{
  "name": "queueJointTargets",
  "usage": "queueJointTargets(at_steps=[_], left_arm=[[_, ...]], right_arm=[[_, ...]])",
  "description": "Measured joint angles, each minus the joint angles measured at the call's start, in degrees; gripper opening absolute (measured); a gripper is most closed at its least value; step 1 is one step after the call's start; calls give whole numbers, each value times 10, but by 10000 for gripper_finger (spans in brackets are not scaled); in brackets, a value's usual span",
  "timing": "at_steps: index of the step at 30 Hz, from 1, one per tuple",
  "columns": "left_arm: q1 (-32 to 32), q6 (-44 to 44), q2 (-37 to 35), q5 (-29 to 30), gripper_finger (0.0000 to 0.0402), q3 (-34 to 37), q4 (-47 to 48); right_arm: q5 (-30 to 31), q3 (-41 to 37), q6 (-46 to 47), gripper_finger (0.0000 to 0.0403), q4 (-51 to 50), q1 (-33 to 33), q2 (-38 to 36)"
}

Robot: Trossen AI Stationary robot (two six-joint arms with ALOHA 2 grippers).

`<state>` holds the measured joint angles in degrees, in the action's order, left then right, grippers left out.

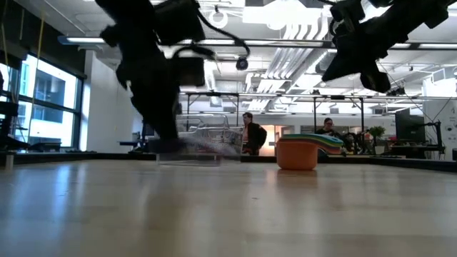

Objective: Nest measuring cups in basket
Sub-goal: Put the purple measuring cup on top of the light blue measuring cup

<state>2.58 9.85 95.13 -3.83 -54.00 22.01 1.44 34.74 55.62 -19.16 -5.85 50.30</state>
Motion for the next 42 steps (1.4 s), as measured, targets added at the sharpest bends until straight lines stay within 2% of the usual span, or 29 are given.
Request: queueJointTargets(at_steps=[3, 6, 9, 13, 17, 22, 30, 37, 42], left_arm=[[-20, -14, -70, 0, 7, 0, 20], [-43, -14, -141, 0, 5, -2, 29], [-68, -13, -184, 0, 4, -19, 62], [-89, -47, -187, 1, 3, -62, 129], [-93, -61, -168, 0, 2, -88, 128], [-97, -61, -157, 4, 1, -100, 119], [-97, -56, -136, -1, 1, -100, 111], [-96, -45, -114, -11, 1, -100, 102], [-96, -44, -109, -18, 3, -100, 102]], right_arm=[[-23, 0, 2, 0, 70, 0, 1], [-57, 0, 15, 1, 182, 0, 16], [-96, 0, 57, 18, 275, -2, 50], [-160, 0, 98, 82, 367, -10, 123], [-211, 0, 111, 151, 454, -17, 205], [-247, 0, 141, 194, 507, -11, 290], [-253, 5, 189, 200, 668, 14, 381], [-268, 49, 187, 195, 668, 38, 420], [-261, 65, 173, 150, 626, 40, 422]])
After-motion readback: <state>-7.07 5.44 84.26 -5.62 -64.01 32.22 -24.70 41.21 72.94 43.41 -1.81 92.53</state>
